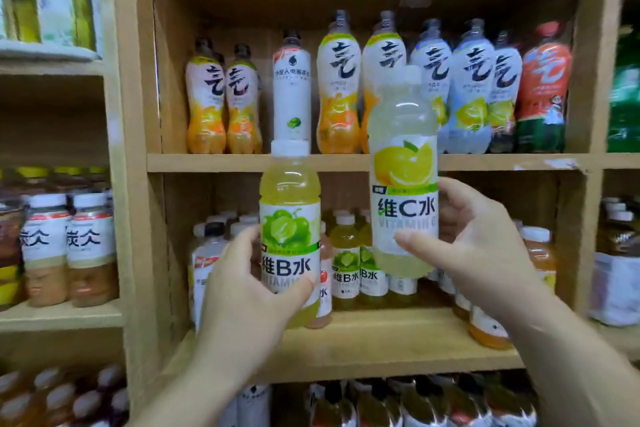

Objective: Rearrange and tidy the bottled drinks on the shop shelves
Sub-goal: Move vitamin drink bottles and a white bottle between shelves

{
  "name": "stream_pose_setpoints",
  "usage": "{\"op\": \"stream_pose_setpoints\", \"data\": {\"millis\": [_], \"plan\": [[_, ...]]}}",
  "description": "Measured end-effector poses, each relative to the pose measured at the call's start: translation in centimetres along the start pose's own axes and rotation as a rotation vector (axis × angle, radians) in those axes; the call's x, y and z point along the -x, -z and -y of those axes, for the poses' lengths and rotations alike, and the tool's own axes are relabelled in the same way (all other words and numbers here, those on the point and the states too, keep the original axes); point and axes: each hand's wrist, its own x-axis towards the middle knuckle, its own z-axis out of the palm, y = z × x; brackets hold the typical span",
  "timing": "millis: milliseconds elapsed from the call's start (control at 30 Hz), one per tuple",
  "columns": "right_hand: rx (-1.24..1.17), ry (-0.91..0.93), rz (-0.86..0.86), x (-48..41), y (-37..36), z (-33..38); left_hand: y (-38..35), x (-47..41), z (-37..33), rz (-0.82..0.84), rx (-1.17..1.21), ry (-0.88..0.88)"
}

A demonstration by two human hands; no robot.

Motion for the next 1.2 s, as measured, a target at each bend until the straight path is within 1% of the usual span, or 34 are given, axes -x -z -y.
{"op": "stream_pose_setpoints", "data": {"millis": [100, 233, 367, 500, 667, 900, 1033, 1200], "plan": [[0.04, -0.099, -0.027, 3.0, 1.5, -4.0, -4.9, 1.5, 1.8, 0.066, 0.006, 0.061], [0.068, -0.236, -0.065, 5.2, 2.1, -10.7, -11.2, 3.2, 3.6, 0.084, -0.07, 0.123], [0.06, -0.347, -0.028, 6.1, 1.2, -17.0, -15.9, 3.8, 5.5, 0.069, -0.169, 0.21], [0.058, -0.389, 0.034, 6.2, -0.2, -20.8, -18.2, 3.8, 7.3, 0.003, -0.23, 0.268], [0.039, -0.417, 0.121, 5.1, -0.8, -23.5, -19.0, 3.4, 7.5, -0.013, -0.28, 0.289], [-0.052, -0.437, 0.26, 4.1, 0.5, -24.7, -18.4, 4.6, 9.2, -0.033, -0.384, 0.241], [-0.04, -0.413, 0.301, 4.5, 0.7, -25.0, -19.3, 3.6, 9.3, -0.017, -0.434, 0.253], [-0.041, -0.386, 0.298, 4.7, 0.6, -25.0, -20.2, 2.4, 9.6, 0.007, -0.546, 0.302]]}}
